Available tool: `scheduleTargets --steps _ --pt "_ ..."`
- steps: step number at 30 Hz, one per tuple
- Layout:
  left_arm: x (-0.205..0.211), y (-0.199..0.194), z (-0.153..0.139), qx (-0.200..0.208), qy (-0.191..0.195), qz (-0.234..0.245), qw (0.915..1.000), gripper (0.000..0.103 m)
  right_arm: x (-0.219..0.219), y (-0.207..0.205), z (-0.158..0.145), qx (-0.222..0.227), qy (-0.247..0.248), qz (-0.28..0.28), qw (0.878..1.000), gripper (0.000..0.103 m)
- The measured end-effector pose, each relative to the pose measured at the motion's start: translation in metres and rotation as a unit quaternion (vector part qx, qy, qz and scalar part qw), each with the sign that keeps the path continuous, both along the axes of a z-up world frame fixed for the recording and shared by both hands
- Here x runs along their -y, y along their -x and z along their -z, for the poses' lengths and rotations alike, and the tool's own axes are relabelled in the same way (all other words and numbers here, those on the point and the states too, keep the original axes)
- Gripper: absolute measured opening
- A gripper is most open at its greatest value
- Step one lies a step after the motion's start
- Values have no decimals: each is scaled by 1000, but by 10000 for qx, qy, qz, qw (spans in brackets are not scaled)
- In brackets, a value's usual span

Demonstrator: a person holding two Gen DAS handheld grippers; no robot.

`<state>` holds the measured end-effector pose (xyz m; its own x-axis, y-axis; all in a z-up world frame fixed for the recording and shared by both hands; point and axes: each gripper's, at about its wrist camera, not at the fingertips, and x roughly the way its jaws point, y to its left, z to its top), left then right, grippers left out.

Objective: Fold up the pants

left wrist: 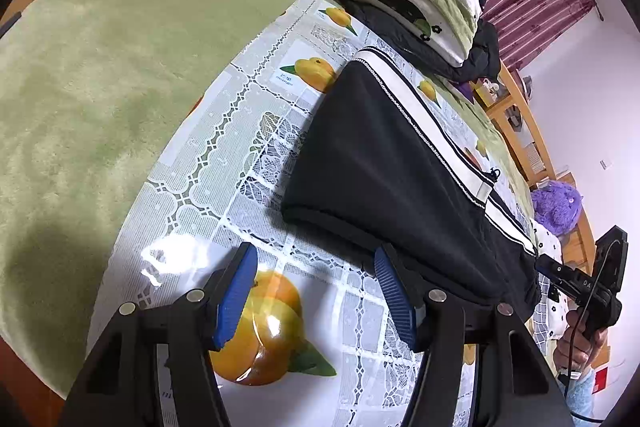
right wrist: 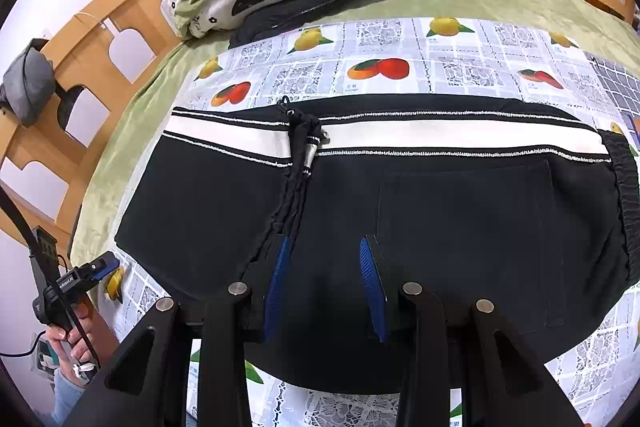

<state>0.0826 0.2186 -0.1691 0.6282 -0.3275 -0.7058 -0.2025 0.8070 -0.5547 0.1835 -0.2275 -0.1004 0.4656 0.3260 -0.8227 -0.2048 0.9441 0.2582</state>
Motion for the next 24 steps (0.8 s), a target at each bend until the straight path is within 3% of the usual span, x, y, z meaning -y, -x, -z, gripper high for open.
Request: scheduleTargets --steps 8,19,24 --pt "0 -5 1 47 48 -33 10000 59 -2 1 0 22 74 -66 9999 36" --pt "0 -22 6 124 554 -29 9984 59 -4 0 4 -11 213 -151 9997 36" --pt "2 -28 7 163 619 12 9980 66 -6 -1 7 -37 291 -211 9993 36"
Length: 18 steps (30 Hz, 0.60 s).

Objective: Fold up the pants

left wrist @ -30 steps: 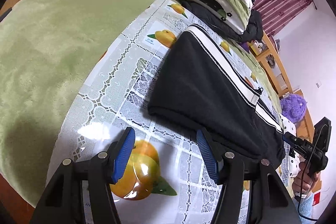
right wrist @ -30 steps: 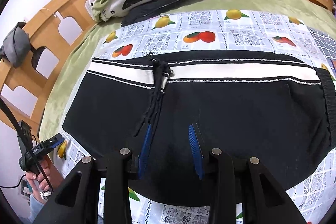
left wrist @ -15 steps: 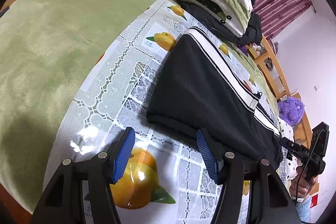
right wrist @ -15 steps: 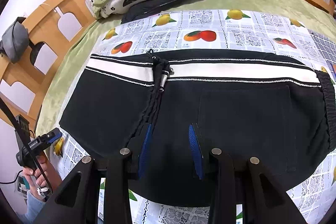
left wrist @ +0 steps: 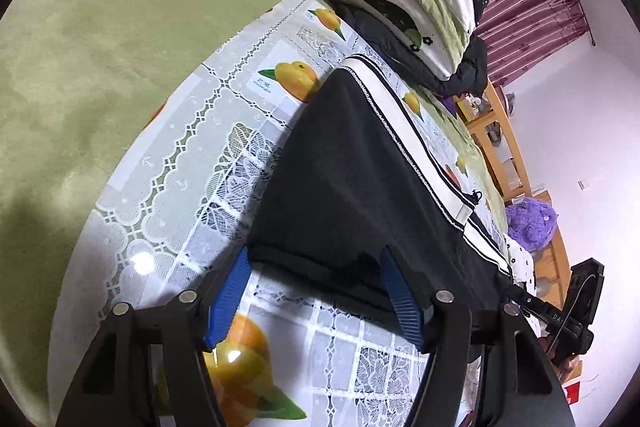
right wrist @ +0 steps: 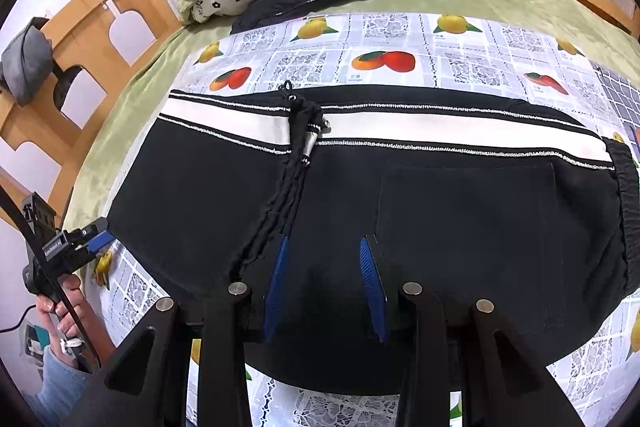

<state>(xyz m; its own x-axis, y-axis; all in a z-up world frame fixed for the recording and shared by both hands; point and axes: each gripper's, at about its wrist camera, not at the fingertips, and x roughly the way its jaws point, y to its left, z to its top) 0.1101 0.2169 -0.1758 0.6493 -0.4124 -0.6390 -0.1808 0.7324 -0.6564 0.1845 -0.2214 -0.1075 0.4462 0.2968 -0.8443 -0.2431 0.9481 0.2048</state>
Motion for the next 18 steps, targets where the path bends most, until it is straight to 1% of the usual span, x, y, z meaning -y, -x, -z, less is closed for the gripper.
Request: scheduleTargets --steps 8,10,13,18 --pt "-5 -2 2 42 227 -80 9997 67 -5 0 3 -6 106 -80 9999 36" --pt "-4 -1 0 93 230 -100 9996 67 -6 1 3 1 133 -95 9999 36" --pt "-2 -6 4 -7 114 -126 9999 67 -8 1 4 8 172 -123 9998 36" --pt "-5 -9 4 -92 285 -346 9990 67 -11 4 2 61 217 -187 9996 36"
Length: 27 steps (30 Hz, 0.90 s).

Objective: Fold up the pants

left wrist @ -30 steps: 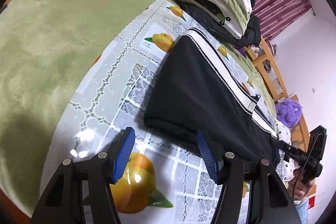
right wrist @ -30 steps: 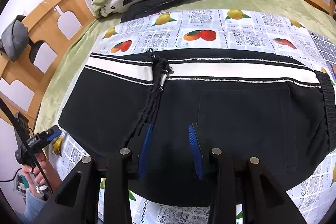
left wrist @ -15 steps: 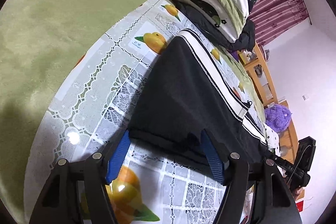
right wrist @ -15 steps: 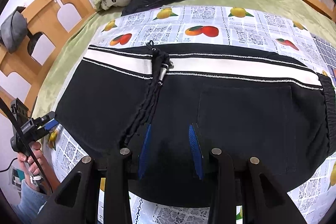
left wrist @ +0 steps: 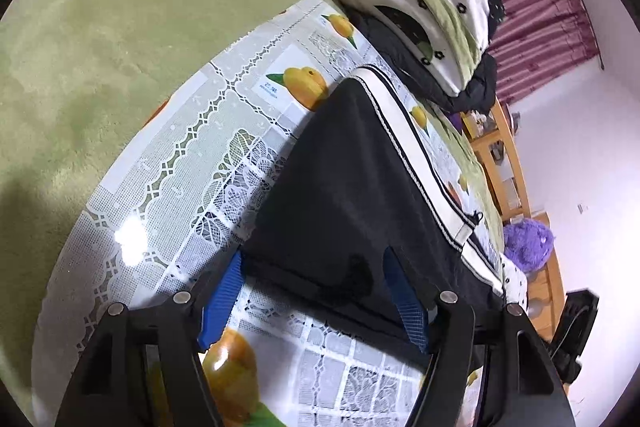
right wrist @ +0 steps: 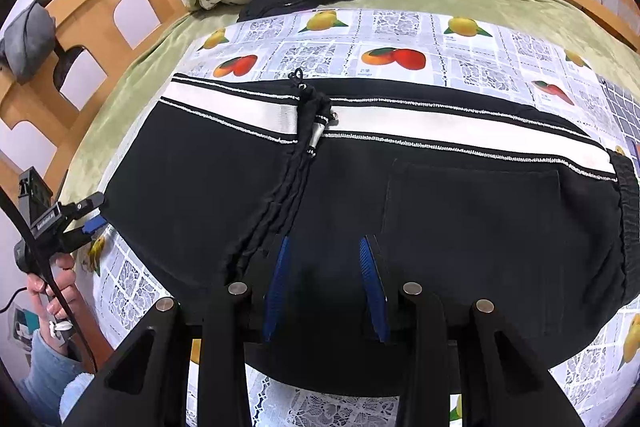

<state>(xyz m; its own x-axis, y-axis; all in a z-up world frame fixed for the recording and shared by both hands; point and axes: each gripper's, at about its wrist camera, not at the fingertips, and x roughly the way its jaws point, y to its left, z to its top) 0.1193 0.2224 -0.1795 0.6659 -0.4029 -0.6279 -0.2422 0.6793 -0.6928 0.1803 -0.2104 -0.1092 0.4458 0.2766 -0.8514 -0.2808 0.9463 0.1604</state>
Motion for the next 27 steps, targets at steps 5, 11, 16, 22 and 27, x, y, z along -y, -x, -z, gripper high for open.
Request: scheduleTargets --steps 5,11,16,22,27 --pt "1 2 -2 -69 -34 -120 9999 61 -2 3 -3 94 58 -57 9999 36" --pt "-1 6 -8 -154 -228 -274 9992 39 0 5 -3 120 35 -69 9999 36" --pt "3 0 -23 -312 -617 -404 9968 20 3 8 -7 180 49 -37 9998 36" --pt "49 -4 -94 450 -1523 -128 9872 13 17 13 -14 281 31 161 9995 36" --pt "113 -13 -153 917 -2121 555 9714 11 42 25 -24 530 -48 446 9976 36"
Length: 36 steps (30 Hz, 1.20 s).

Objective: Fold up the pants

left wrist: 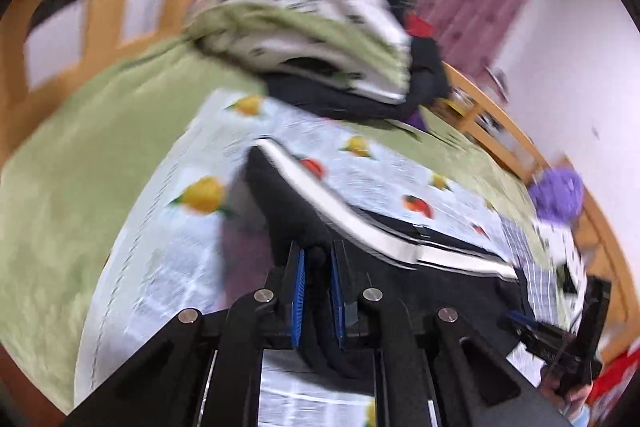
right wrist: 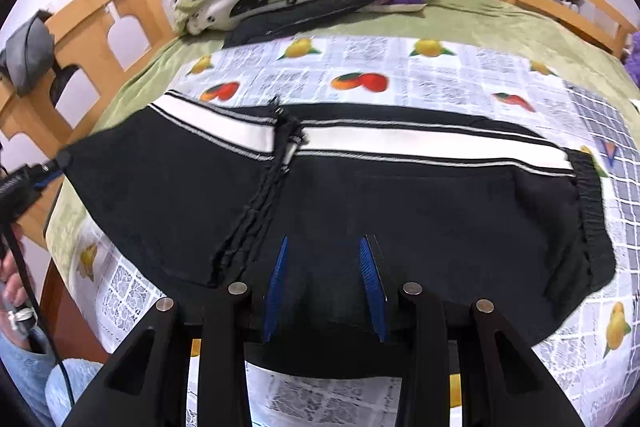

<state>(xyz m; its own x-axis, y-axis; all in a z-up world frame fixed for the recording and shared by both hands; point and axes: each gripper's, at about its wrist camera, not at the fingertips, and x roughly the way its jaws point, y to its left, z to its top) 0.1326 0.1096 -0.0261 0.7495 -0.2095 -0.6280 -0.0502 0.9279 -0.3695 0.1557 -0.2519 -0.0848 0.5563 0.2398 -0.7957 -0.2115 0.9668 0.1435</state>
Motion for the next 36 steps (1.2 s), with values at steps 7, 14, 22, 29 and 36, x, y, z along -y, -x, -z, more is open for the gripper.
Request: scheduleTargets --steps 7,14,22,29,36 --pt "110 -6 -54 283 -603 1113 9916 6 63 15 -14 361 -558 448 9968 36" --pt "222 10 -45 482 -663 2291 9700 1 128 24 -2 254 -1039 1010 9891 36" --pt "177 4 16 -510 -338 1699 9836 4 141 34 18 64 -791 964 9922 36" --pt "52 27 29 -480 128 238 9985 52 120 25 24 -85 -650 717 9953 36" --pt "8 12 55 -556 577 193 9966 62 84 15 23 -91 -347 432 9984 36"
